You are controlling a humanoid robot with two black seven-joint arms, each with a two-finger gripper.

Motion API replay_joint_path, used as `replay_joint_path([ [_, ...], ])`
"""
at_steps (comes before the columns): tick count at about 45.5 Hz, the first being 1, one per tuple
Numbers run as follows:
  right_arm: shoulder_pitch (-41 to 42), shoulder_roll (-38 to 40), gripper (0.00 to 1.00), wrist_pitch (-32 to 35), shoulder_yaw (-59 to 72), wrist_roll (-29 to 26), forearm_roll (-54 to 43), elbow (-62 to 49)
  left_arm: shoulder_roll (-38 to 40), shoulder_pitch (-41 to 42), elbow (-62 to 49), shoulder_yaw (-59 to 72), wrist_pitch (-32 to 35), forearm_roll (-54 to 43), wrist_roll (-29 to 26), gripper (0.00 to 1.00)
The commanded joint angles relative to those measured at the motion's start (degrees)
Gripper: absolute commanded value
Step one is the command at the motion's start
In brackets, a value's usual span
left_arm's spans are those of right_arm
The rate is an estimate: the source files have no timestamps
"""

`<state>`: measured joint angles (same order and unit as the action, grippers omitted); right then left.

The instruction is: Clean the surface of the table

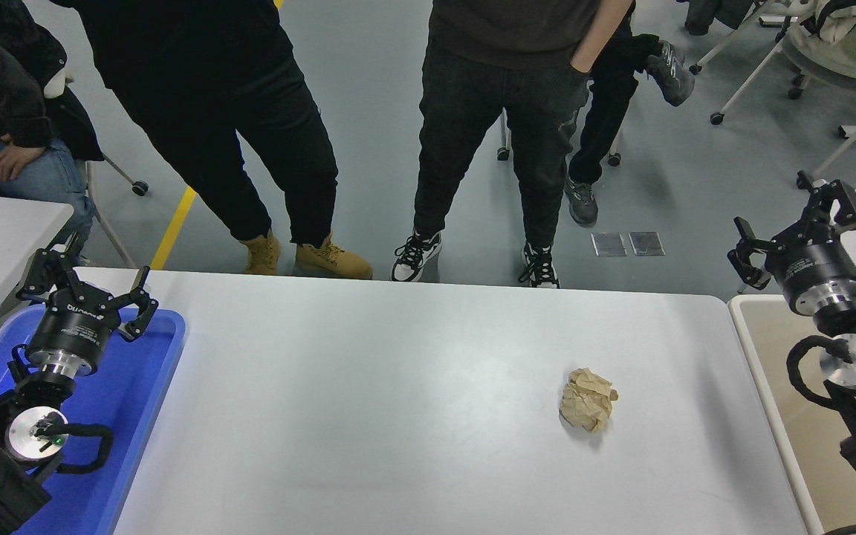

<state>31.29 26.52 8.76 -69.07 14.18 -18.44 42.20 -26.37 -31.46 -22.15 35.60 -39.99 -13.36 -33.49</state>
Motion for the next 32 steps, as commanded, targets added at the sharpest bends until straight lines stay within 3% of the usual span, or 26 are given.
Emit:
replay_joint_path([
  [1, 1.1, 5.2, 0.99, 0.1, 2.5, 0.0, 0.0, 0.1, 0.0, 0.0, 0.0, 0.0, 0.0, 0.0, 0.0, 1.0],
  [19, 8.1, 14.7, 0.99, 0.1, 26.4, 0.1, -0.1, 0.3, 0.0, 0.0, 0.0, 0.0, 0.0, 0.0, 0.0, 1.0],
  [32, 30.4, 18.3, 0.99, 3.3, 70.0, 0.1, -12.8, 0.6, 0.0, 0.0, 0.0, 0.0, 0.0, 0.0, 0.0, 1.0],
])
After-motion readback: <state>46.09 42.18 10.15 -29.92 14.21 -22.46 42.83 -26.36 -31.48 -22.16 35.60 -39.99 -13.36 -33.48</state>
